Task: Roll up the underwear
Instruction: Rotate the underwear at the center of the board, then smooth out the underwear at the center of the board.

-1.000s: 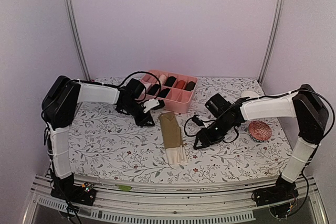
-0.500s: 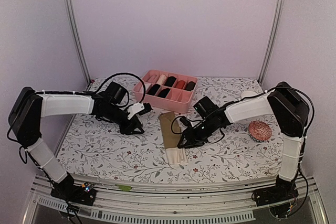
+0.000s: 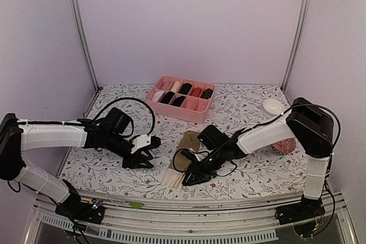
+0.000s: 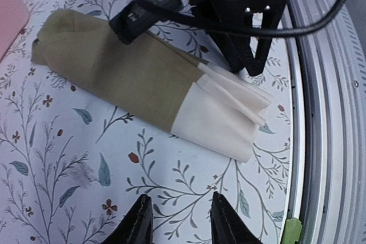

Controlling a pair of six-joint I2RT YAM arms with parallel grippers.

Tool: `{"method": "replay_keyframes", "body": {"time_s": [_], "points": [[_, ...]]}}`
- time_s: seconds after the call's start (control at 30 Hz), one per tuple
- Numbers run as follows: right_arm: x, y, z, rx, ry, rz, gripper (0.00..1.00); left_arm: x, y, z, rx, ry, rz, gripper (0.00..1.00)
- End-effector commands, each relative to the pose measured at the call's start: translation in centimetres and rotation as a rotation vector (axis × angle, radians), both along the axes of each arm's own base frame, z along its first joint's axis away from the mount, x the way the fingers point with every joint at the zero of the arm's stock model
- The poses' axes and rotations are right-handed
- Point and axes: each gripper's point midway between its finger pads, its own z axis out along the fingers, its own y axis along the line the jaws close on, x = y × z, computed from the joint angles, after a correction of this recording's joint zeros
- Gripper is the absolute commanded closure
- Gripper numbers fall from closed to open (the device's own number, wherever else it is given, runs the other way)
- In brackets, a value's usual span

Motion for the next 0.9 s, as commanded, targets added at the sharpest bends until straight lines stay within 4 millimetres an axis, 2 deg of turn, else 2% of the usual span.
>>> {"method": "replay_keyframes", "body": {"time_s": [0.0,0.1,0.17,0.33,0.47,0.57,0.63,0.73,0.87], "points": [[-0.9,-3.3,-1.1,-0.14,0.007,-0.072,0.67,-3.0,-0.9,1.0,-0.081,-0.041,-0.128,0.64],[-0.6,-3.8,0.5,-0.143,-0.03,-0.09,0.64,-4.9,-0.9,1.0,-0.106,-0.09,-0.213,0.64],[-0.1,-3.4,1.9,-0.119,-0.059,-0.102,0.63,-5.8,-0.8,0.7,-0.1,-0.14,-0.267,0.64],[2.5,0.3,5.1,-0.035,-0.125,-0.098,0.63,-5.8,-1.2,-0.4,-0.067,-0.224,-0.322,0.65],[4.9,4.1,6.7,0.022,-0.16,-0.066,0.63,-4.7,-1.3,-0.2,-0.041,-0.212,-0.283,0.67],[5.5,5.8,5.9,0.034,-0.151,-0.029,0.63,-4.2,-0.9,0.7,-0.051,-0.209,-0.249,0.67],[5.0,6.0,4.2,0.022,-0.109,0.0,0.63,-3.8,-0.4,1.0,-0.049,-0.18,-0.224,0.67],[3.5,5.3,2.7,0.03,-0.053,0.029,0.64,-3.0,0.2,2.0,-0.048,-0.165,-0.199,0.67],[1.3,3.3,0.3,0.023,0.028,0.038,0.66,-3.4,0.4,2.5,-0.065,-0.222,-0.247,0.67]]}}
